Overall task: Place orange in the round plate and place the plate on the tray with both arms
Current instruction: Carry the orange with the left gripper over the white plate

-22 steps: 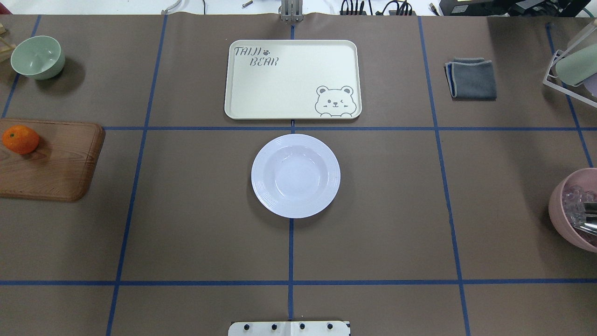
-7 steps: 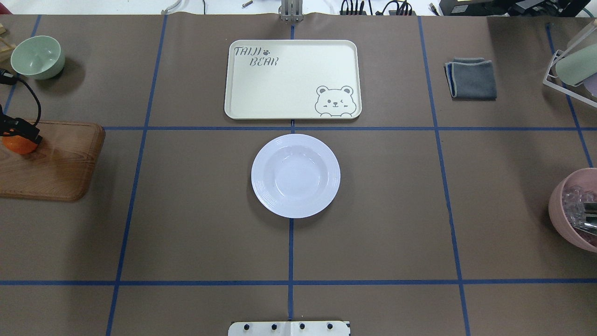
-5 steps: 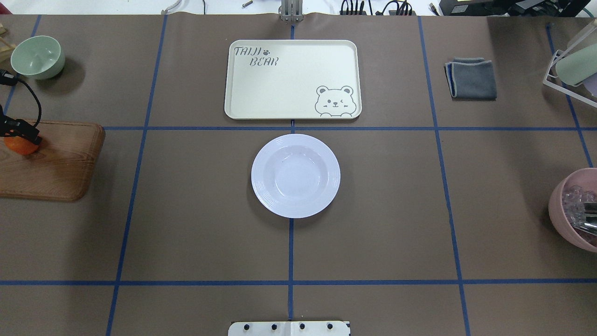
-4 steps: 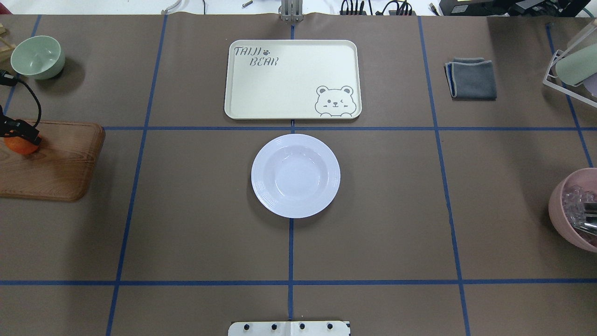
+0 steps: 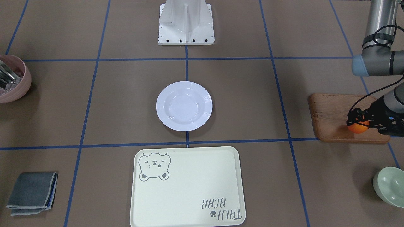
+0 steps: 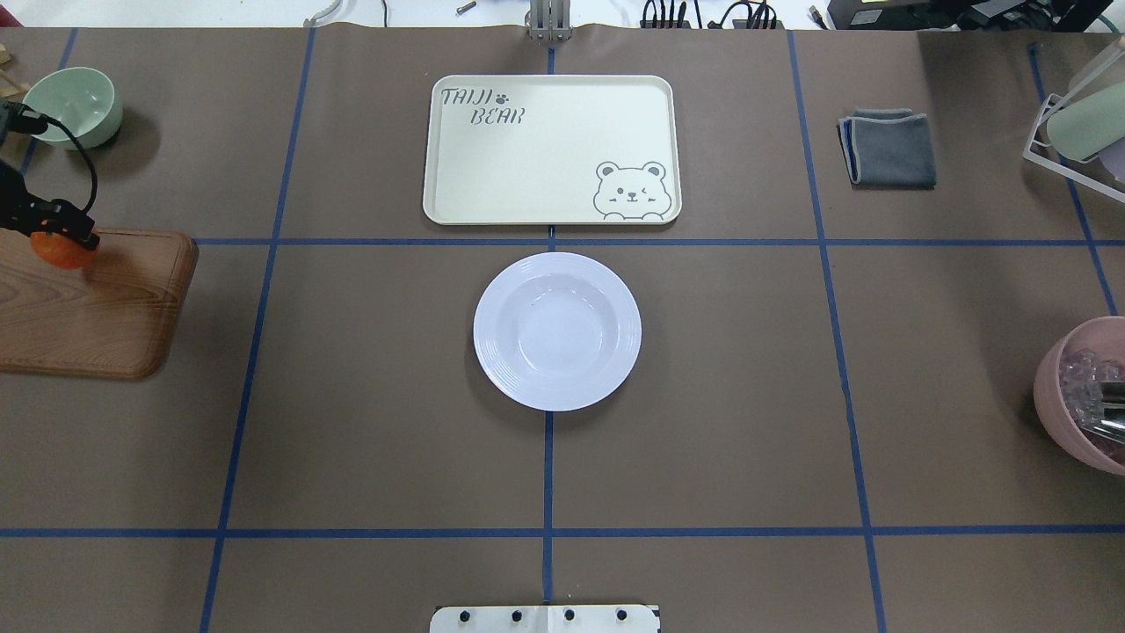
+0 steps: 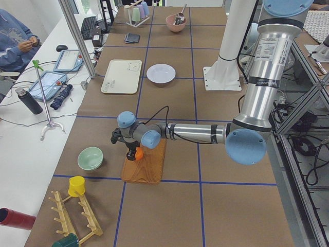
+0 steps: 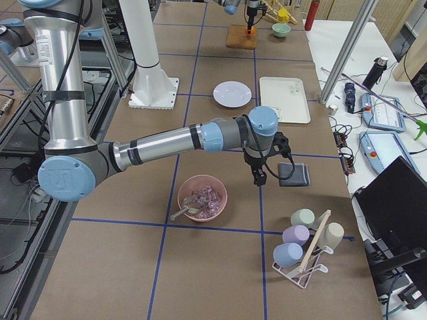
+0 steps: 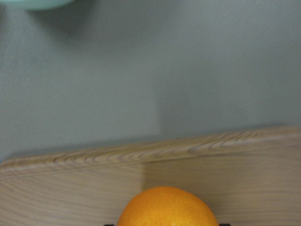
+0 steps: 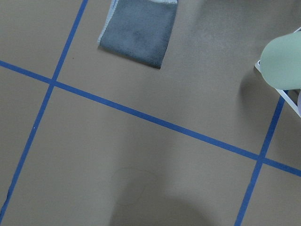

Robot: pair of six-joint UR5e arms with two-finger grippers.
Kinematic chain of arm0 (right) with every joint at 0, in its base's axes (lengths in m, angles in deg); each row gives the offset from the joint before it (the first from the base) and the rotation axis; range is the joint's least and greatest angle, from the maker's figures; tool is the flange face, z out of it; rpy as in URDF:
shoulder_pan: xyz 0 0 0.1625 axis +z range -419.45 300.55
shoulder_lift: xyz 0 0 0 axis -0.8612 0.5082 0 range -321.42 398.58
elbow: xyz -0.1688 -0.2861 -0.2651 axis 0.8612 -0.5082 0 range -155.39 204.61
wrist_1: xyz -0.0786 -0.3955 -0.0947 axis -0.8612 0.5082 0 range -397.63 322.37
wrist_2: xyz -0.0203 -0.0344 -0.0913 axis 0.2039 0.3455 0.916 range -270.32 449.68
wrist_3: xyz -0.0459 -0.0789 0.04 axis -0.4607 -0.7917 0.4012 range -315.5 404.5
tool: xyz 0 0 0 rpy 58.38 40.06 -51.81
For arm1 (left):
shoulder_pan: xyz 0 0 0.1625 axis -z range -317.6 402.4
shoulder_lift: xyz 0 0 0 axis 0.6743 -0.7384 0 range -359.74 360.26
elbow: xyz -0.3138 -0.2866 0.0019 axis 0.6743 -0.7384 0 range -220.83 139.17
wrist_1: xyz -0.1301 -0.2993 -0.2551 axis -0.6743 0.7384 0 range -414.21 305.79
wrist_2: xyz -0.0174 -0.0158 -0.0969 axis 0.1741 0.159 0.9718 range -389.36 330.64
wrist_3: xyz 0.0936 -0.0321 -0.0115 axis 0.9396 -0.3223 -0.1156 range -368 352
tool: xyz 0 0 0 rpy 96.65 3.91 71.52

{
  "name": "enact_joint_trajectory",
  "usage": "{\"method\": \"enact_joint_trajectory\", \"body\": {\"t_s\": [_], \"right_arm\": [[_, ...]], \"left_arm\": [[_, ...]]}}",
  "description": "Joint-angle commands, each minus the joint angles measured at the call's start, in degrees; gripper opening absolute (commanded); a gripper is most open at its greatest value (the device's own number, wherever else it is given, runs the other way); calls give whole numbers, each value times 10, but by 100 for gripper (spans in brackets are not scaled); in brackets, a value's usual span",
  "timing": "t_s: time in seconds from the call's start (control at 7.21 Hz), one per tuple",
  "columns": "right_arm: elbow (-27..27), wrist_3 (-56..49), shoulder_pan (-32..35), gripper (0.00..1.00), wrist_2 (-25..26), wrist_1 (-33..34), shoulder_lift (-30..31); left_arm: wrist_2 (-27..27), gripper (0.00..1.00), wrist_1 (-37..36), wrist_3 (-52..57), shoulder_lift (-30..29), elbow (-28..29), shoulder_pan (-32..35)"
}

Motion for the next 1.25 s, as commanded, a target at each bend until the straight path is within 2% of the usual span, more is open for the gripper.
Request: {"method": "enact_joint_trajectory", "body": {"t_s": [0.0, 0.42, 0.69, 0.83, 0.97, 1.11], "right_arm": [[0, 2, 0, 100, 0, 0, -1], [1, 13, 0, 100, 0, 0, -1], [4, 20, -2, 100, 2, 0, -1], [8, 42, -8, 100, 2, 0, -1], [11, 45, -12, 100, 4, 0, -1], [11, 46, -12, 100, 4, 0, -1]], "left_arm": [[0, 3, -89, -102, -54, -77, -26], [-10, 3, -214, -290, -201, -121, -136], [-85, 3, -255, -394, -289, -114, -234], [-95, 3, -256, -428, -323, -98, -256], [-119, 3, -255, -453, -362, -58, -289], [-165, 3, -249, -478, -406, -11, -326]]}}
